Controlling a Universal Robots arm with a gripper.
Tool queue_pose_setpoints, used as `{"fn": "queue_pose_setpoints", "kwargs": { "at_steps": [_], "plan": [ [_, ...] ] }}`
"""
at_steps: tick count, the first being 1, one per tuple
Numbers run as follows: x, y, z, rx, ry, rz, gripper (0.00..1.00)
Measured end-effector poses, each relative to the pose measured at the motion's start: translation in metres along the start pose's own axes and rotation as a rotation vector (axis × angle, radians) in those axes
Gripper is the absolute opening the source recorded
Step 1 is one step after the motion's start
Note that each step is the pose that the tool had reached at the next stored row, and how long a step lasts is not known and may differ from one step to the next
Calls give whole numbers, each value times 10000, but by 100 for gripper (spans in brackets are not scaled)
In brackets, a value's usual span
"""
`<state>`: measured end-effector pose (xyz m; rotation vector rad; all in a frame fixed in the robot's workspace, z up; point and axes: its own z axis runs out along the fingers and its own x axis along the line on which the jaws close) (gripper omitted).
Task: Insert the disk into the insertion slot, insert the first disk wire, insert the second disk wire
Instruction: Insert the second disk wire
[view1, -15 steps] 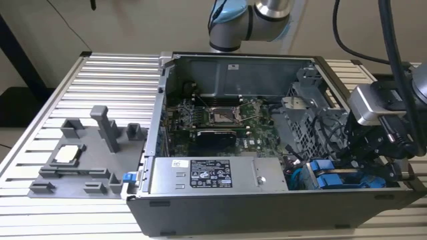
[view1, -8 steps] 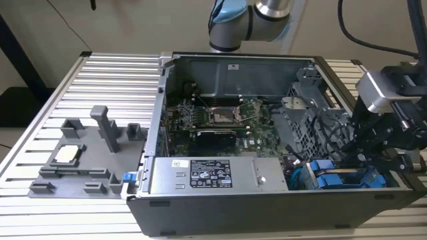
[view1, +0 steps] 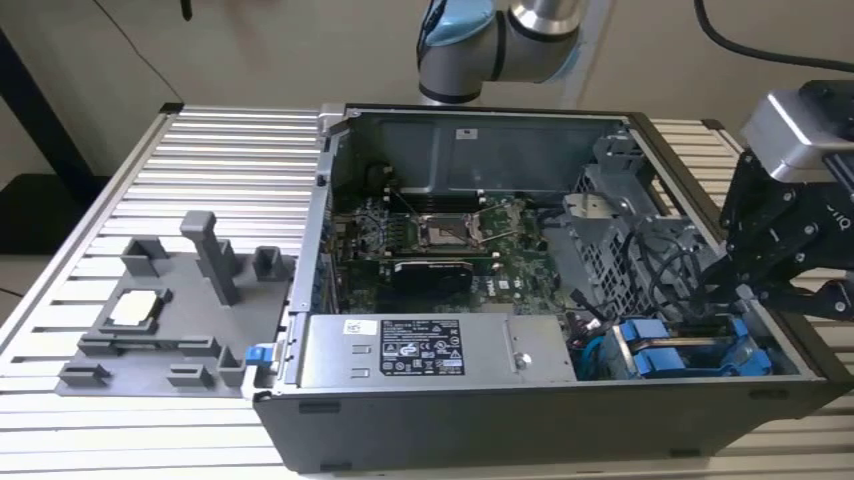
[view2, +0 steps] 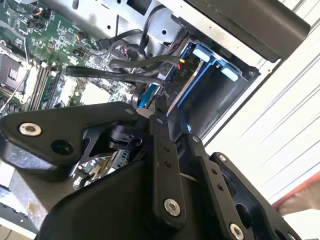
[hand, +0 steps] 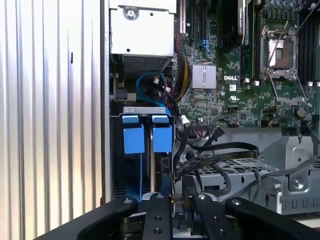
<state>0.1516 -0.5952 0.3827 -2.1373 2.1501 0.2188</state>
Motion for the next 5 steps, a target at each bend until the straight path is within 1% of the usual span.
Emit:
{"fn": "queue_pose_setpoints", "kwargs": {
  "at_steps": [5],
  "plan": [
    [-1,0,-5,0,1,0,24]
  ]
}}
